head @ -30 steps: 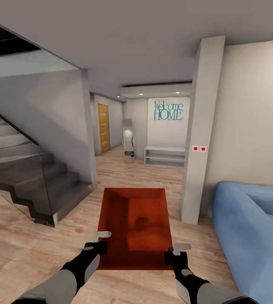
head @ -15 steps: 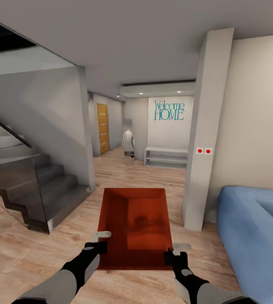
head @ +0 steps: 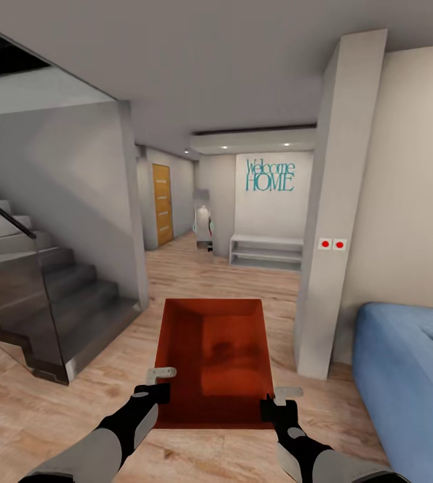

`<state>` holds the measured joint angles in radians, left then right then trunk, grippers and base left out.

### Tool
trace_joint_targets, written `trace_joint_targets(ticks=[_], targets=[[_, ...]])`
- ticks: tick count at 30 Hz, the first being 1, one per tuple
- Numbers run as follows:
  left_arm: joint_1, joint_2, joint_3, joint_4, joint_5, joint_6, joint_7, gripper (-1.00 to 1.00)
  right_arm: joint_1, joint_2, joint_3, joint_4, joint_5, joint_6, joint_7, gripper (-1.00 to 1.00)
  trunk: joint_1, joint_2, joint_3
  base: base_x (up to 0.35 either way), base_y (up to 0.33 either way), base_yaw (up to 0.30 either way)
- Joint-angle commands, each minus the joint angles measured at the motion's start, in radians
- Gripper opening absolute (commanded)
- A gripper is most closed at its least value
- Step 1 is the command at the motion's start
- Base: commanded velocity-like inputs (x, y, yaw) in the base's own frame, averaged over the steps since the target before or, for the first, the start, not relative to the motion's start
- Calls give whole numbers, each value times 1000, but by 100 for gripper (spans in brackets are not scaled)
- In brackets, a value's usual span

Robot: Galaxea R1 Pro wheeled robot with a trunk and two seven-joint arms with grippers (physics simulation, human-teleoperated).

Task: Move the two storage containers from the living room to the garage. In the garage, place one container on the floor and stack the other container on top of it (either order is fine).

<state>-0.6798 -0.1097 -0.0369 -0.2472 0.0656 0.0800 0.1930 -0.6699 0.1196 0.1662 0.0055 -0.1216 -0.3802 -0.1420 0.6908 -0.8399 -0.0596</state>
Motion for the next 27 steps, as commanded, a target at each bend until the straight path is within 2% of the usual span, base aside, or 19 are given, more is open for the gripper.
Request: trace_joint_targets(ticks=[1,27], targets=[[-1,1,68,-3,11,7,11,-100,0,-2,-28,-1,-25,-8,-7,-100,1,-1,-2,322,0,0],[-1,1,68,-3,11,6,11,-100,0,-3,-28,-1,-30,-9,-7,-100,1,-1,-2,322,0,0]])
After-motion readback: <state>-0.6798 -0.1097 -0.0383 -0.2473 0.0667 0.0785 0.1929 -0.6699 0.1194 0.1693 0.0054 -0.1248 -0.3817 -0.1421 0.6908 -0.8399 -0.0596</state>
